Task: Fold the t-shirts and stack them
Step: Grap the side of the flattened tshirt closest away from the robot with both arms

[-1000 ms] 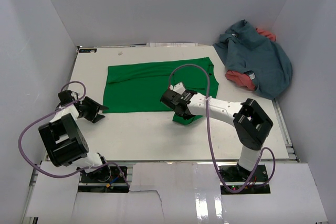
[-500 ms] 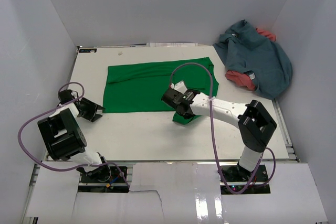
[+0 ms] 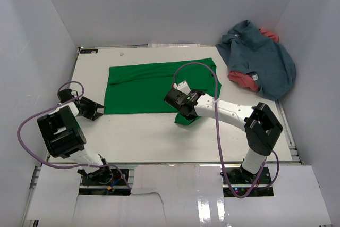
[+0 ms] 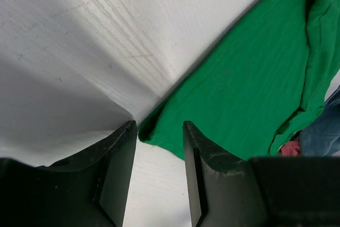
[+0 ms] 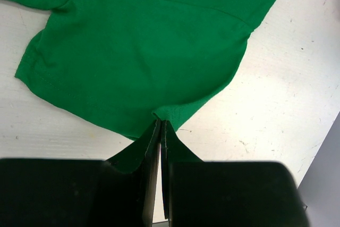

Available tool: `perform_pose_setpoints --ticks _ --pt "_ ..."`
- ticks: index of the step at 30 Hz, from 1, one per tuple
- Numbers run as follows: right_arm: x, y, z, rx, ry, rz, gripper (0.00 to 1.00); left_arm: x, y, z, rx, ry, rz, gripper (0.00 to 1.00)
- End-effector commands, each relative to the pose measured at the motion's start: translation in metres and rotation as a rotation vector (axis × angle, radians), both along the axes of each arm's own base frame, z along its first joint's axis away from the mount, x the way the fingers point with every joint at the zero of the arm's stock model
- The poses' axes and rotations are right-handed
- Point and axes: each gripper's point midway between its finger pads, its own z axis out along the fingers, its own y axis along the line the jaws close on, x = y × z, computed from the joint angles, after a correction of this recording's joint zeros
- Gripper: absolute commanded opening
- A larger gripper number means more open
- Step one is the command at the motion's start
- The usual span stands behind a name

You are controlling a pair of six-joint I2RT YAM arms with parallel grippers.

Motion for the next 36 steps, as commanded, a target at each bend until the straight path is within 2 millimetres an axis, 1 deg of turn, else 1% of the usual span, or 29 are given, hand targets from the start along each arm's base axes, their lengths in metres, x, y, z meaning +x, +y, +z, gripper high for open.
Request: perform_pose_setpoints --ticks 1,12,18,25,30,32,33,35,36 --pt "0.002 0.003 0.015 0.042 -0.041 -0.010 0.08 -0.007 0.005 -0.010 0.020 0.040 0.011 0.51" --pt "0.002 0.006 0.010 0.039 -0.034 -0.008 0.08 -0.014 0.001 -0.015 0.008 0.060 0.003 0.48" --pt "0.003 0.008 0.009 0.039 -0.033 -0.006 0.08 -0.023 -0.008 -0.023 -0.006 0.088 -0.007 0.48" --pt "0.004 0.009 0.007 0.039 -0.030 -0.004 0.08 -0.021 -0.008 -0.021 -0.001 0.083 -0.007 0.48" --pt "0.003 0.008 0.005 0.037 -0.028 -0.003 0.08 -0.025 -0.013 -0.027 -0.007 0.104 -0.014 0.47" --pt "0.003 0.007 0.005 0.038 -0.029 -0.004 0.08 -0.028 -0.014 -0.030 -0.007 0.115 -0.011 0.44" --pt "0.003 0.007 0.005 0.039 -0.029 -0.004 0.08 -0.028 -0.014 -0.029 -0.004 0.112 -0.008 0.40" --pt "0.003 0.007 0.004 0.040 -0.030 -0.007 0.08 -0.028 -0.014 -0.026 0.004 0.098 -0.004 0.31" --pt "0.003 0.006 0.004 0.038 -0.031 -0.006 0.08 -0.027 -0.014 -0.024 0.005 0.091 -0.005 0.22"
